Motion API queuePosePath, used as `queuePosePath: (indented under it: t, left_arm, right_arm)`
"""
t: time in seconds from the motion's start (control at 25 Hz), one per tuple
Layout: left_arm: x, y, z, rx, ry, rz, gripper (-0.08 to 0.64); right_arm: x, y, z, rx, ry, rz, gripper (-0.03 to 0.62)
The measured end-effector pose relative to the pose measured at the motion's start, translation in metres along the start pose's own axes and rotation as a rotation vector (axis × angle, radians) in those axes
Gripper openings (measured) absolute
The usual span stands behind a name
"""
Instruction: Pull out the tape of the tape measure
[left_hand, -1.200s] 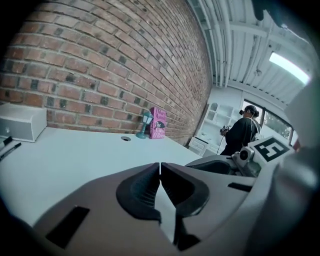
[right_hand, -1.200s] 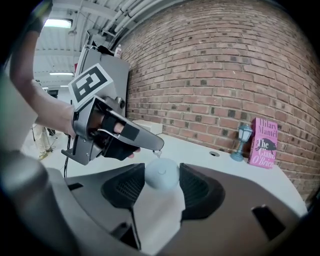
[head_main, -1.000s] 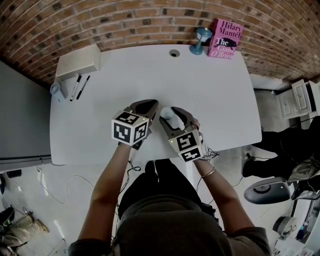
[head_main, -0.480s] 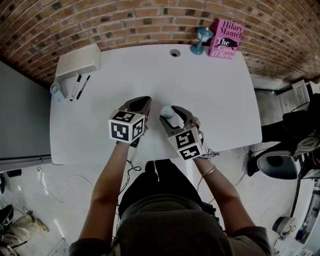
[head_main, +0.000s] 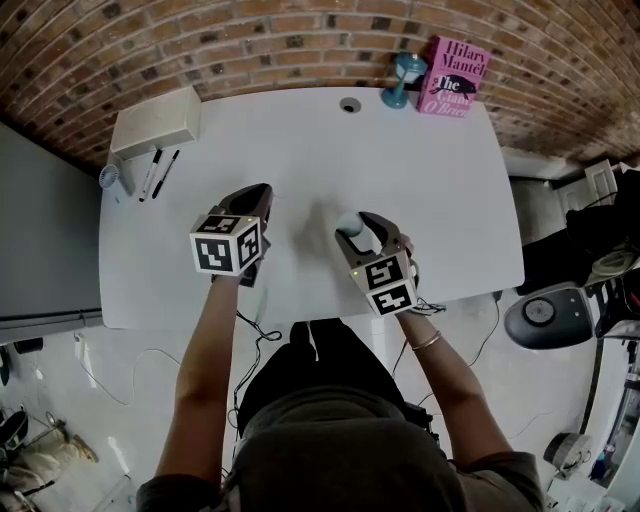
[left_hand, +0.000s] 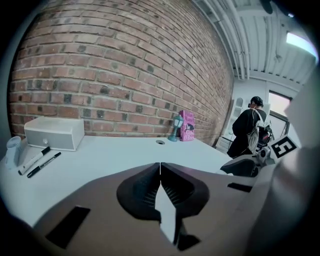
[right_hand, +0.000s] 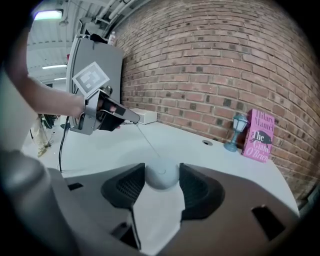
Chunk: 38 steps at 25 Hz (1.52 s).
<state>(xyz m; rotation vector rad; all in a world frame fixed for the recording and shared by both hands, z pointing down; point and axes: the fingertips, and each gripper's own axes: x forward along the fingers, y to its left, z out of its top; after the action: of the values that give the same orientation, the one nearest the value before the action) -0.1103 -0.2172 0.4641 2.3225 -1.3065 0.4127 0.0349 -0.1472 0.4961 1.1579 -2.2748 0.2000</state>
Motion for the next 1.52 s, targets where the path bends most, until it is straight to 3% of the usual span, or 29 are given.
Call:
queuePosePath:
  t: [0.52,0.76,1.52]
  left_arm:
    - [-0.02,0.063,-0.002,-0.035,0.01,0.162,0.025]
    - [-0.024,0.076,-0.002,-0.018,0.019,0.183,0.025]
    - [-0.039,0.128,0.005,-0.091,-0.013,0.297,0.025]
  right_arm:
    - [-0.009,-0.037,-0.024,0.067,0.07,-0.072,0.221]
    - [-0.009,-0.037,-0.028,0.046,0.081,-0.065,0.221]
    - [-0.015,-0.074,-0.048,0.118,0.14,-0.114,0.221]
